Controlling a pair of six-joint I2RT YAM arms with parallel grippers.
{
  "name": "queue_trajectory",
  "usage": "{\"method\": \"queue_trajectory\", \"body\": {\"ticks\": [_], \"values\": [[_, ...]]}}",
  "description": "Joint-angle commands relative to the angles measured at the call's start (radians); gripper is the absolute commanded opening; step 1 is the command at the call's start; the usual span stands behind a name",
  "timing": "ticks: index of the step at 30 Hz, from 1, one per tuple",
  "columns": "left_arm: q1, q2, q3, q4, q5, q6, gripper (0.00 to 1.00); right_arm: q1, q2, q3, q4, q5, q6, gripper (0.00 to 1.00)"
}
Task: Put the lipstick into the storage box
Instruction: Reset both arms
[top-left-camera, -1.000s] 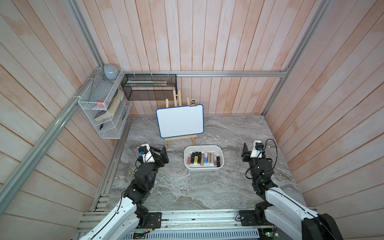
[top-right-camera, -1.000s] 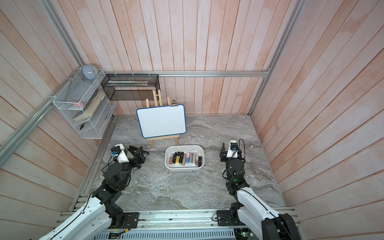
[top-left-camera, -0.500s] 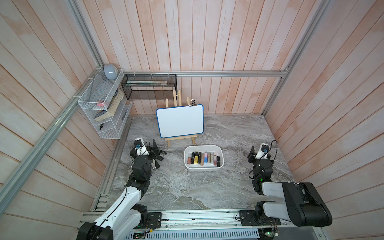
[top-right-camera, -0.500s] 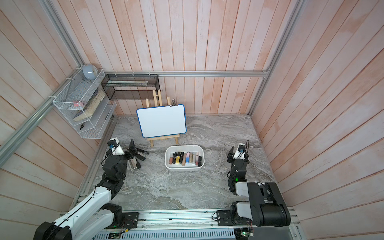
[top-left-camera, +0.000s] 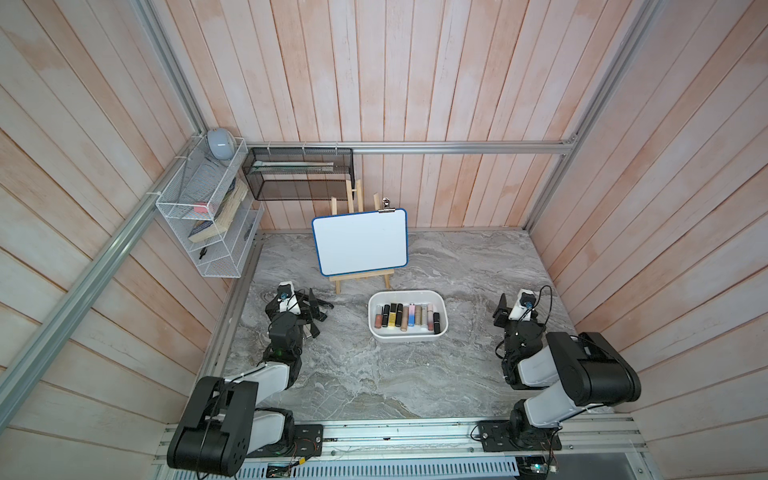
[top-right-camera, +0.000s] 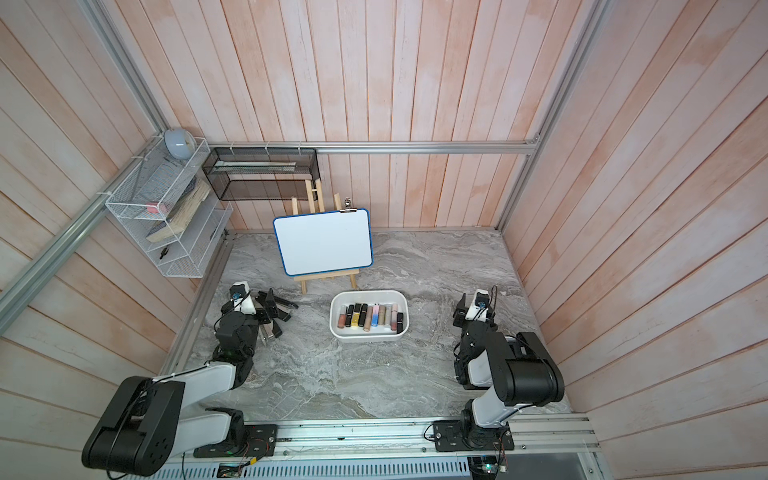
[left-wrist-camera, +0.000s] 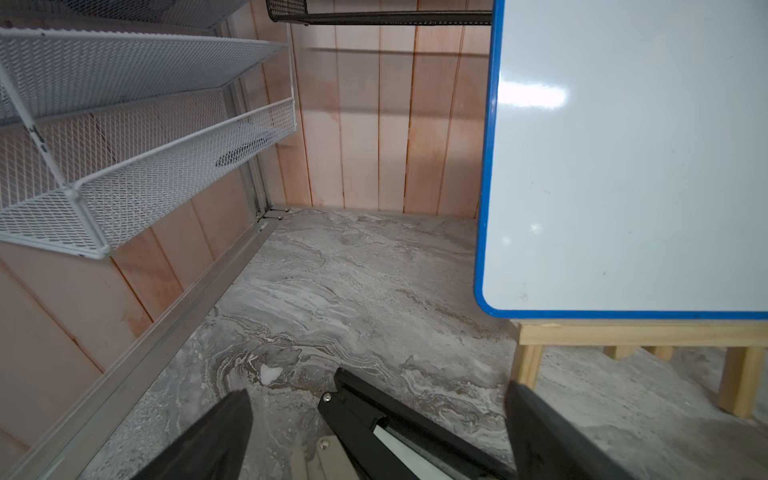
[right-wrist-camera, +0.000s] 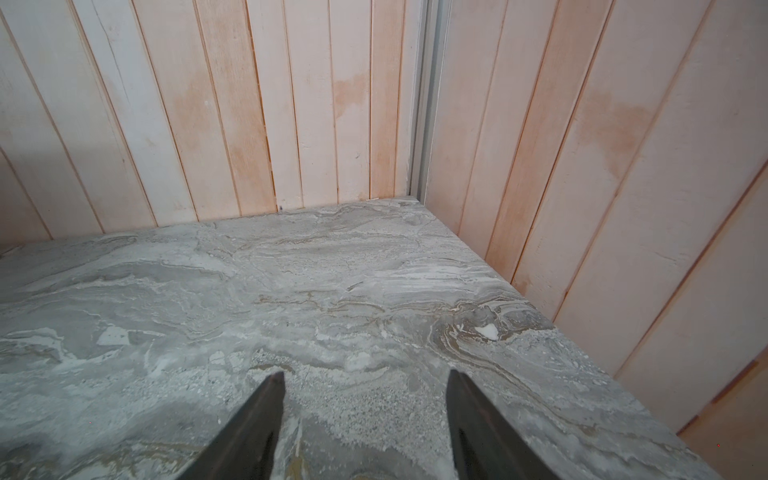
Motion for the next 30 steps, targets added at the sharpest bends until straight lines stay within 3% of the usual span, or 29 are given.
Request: {"method": "queue_trajectory", "body": {"ticks": [1, 10, 21, 23, 30], "values": [[0.006, 0.068, 0.003, 0.14, 0.022, 0.062, 1.0, -0.005, 0.004, 0.011, 0.047, -0.017, 0.001, 0.66], [0.023, 0.201, 0.022, 0.26, 0.024, 0.087, 1.0, -0.005, -0.003, 0.071, -0.073, -0.017, 0.001, 0.68], [0.107, 0.257, 0.032, 0.265, 0.034, -0.024, 1.0, -0.006, -0.005, 0.09, -0.117, -0.024, 0.003, 0.76], [0.107, 0.264, 0.03, 0.28, 0.036, -0.022, 1.0, -0.007, -0.005, 0.09, -0.116, -0.024, 0.003, 0.98], [0.107, 0.263, 0.027, 0.284, 0.036, -0.022, 1.0, -0.007, -0.005, 0.09, -0.115, -0.025, 0.003, 0.98]]}}
